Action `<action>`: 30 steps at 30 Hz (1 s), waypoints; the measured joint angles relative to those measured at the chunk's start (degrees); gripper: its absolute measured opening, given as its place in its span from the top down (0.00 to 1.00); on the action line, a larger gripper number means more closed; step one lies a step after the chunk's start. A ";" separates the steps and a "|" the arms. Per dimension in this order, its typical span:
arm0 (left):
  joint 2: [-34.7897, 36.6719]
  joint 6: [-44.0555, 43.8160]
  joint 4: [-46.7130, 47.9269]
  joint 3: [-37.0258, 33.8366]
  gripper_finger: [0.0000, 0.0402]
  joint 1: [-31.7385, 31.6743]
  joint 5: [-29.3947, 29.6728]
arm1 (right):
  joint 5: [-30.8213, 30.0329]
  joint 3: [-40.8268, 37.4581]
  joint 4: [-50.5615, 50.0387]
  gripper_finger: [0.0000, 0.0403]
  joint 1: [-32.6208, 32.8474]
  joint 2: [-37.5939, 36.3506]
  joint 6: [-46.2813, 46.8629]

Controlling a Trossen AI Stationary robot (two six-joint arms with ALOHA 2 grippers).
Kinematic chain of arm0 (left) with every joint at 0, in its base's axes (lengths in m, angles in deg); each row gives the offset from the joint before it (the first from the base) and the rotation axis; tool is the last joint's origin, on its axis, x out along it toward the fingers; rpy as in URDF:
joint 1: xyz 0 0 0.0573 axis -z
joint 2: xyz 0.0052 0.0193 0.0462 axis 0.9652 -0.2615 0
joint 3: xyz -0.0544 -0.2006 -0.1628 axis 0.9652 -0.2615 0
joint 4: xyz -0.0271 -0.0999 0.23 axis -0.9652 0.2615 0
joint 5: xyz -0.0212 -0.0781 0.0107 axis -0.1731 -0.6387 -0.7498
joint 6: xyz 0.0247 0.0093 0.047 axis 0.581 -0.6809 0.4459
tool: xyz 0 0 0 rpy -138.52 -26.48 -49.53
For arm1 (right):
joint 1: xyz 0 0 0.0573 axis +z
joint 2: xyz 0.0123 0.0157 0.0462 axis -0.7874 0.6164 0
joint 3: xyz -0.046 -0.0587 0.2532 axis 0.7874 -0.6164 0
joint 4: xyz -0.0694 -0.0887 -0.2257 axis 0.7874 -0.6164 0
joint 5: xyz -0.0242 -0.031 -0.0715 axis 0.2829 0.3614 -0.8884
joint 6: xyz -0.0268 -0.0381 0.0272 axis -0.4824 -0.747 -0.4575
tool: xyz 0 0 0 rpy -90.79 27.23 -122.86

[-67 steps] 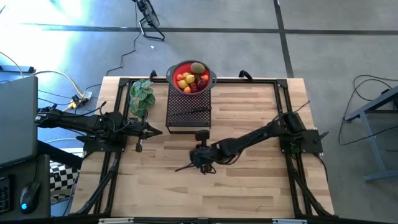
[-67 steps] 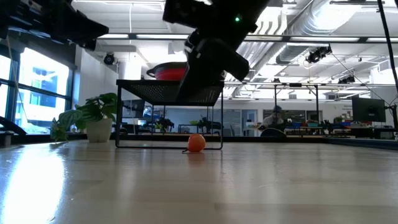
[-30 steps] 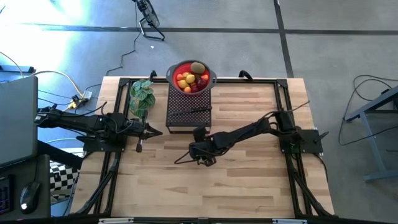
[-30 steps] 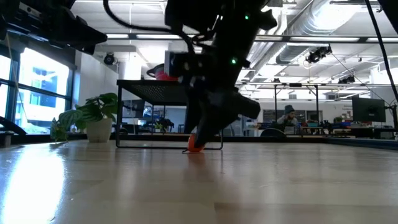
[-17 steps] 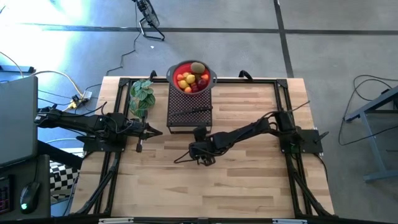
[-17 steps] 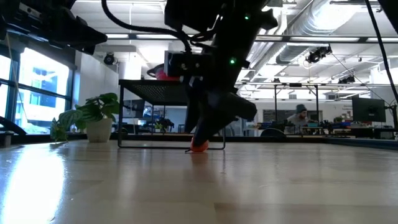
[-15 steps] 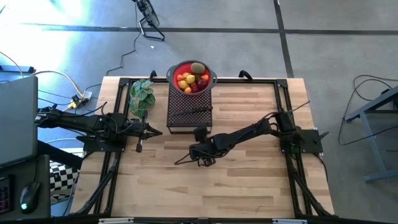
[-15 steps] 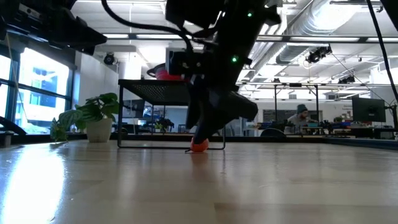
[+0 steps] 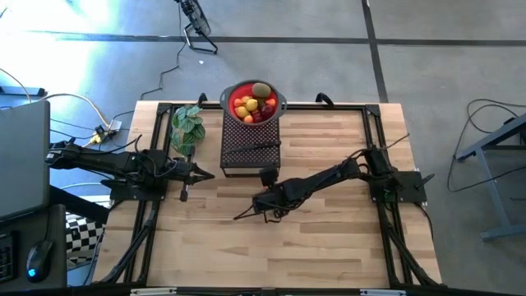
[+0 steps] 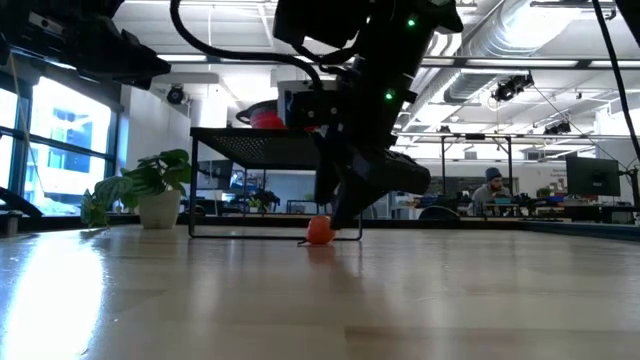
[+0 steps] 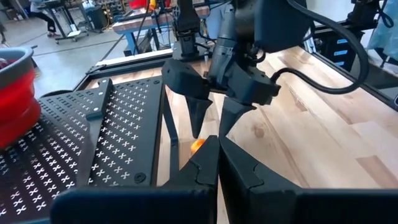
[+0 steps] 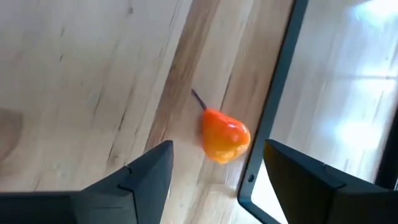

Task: Pick & Place Fruit
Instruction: Put the pear into the red strainer bowl

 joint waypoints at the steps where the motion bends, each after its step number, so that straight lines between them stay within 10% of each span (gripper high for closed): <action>1: 0.00 0.00 0.12 0.00 0.99 0.00 0.00 | 0.28 0.02 -0.04 0.40 -0.24 0.00 -1.19; 15: 0.02 -1.36 2.81 -0.02 0.99 0.00 -0.07 | -2.78 0.02 1.44 0.42 0.15 0.00 -12.66; 30: 0.02 -1.38 2.76 -0.02 0.99 0.00 -0.07 | -1.37 0.02 6.94 0.97 -1.16 0.00 -12.13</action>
